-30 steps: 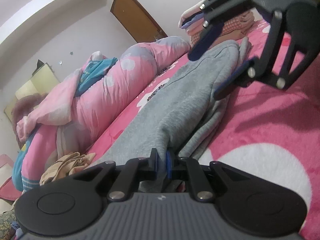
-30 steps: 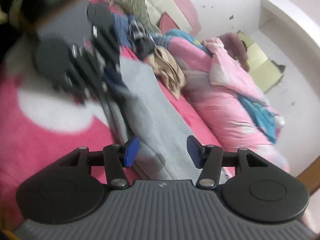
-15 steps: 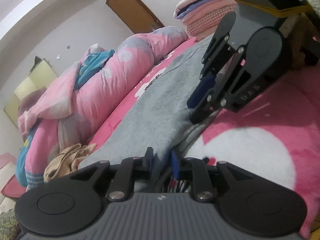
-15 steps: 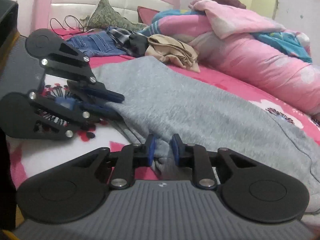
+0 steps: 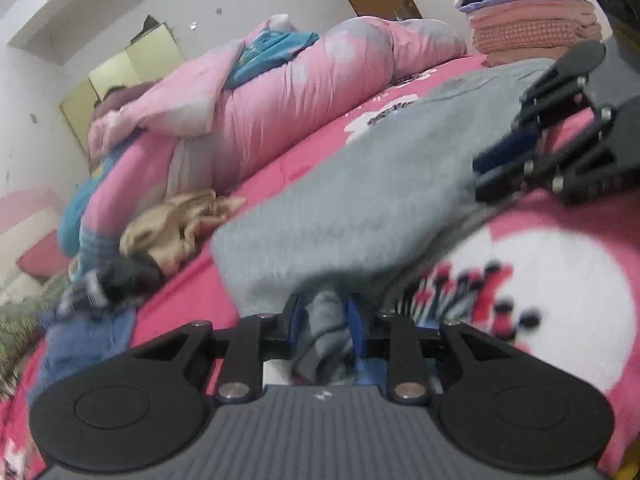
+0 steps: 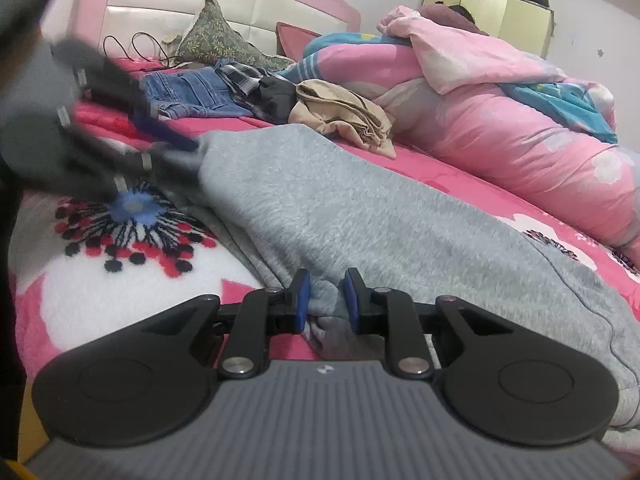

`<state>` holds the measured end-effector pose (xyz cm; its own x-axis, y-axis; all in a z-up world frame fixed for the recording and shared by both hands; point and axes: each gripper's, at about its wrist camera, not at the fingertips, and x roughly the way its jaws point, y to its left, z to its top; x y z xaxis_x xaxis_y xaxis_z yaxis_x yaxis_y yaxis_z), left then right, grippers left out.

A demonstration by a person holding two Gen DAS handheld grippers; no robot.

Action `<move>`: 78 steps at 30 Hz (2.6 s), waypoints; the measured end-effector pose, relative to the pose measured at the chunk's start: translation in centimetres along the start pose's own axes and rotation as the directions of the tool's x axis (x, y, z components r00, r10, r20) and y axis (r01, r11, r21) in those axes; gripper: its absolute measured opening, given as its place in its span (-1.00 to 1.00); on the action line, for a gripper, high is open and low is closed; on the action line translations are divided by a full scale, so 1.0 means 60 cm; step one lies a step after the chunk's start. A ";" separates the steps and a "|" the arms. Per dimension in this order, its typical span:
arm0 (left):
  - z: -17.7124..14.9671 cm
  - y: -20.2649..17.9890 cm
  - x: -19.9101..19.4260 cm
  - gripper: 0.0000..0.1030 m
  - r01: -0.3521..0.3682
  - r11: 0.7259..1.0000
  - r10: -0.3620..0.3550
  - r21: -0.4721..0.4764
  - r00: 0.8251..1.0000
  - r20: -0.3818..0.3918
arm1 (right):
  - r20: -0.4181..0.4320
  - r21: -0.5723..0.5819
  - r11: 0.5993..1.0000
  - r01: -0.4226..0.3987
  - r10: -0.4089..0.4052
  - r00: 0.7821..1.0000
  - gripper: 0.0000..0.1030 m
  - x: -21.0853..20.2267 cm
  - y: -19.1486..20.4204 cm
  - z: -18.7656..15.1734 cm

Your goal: Fold clothes

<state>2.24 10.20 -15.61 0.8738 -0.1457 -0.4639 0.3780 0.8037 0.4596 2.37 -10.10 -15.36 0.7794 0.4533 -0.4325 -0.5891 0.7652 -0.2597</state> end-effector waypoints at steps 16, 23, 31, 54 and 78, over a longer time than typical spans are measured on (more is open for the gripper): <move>0.045 0.021 -0.115 -0.48 -0.113 0.979 0.106 -0.171 0.993 -0.051 | 0.034 0.079 0.996 -0.041 0.039 0.999 -0.66 -0.003 -0.017 -0.012; 0.111 -0.021 -0.055 -0.48 -0.027 0.984 0.042 -0.175 0.996 0.079 | 0.037 0.107 0.993 -0.050 0.047 0.998 -0.66 -0.002 -0.022 -0.014; 0.038 -0.022 0.019 -0.05 -0.022 0.937 0.036 -0.347 0.999 0.034 | 0.037 0.101 0.994 -0.039 0.035 0.999 -0.65 -0.003 -0.019 -0.016; -0.003 0.002 0.013 0.04 0.035 0.876 0.034 -0.481 0.990 0.135 | 0.086 -0.027 0.991 0.129 -0.126 0.988 -0.59 -0.074 0.009 0.028; -0.006 0.003 0.012 0.03 0.045 0.877 0.031 -0.479 0.988 0.149 | -0.088 -0.088 0.989 0.121 -0.129 0.988 -0.58 -0.012 0.036 0.021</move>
<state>2.85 10.43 -16.12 0.9211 -0.2051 -0.3310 0.2240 0.9744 0.0196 0.79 -8.22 -14.52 0.8271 0.3090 -0.4695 -0.5068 0.7712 -0.3851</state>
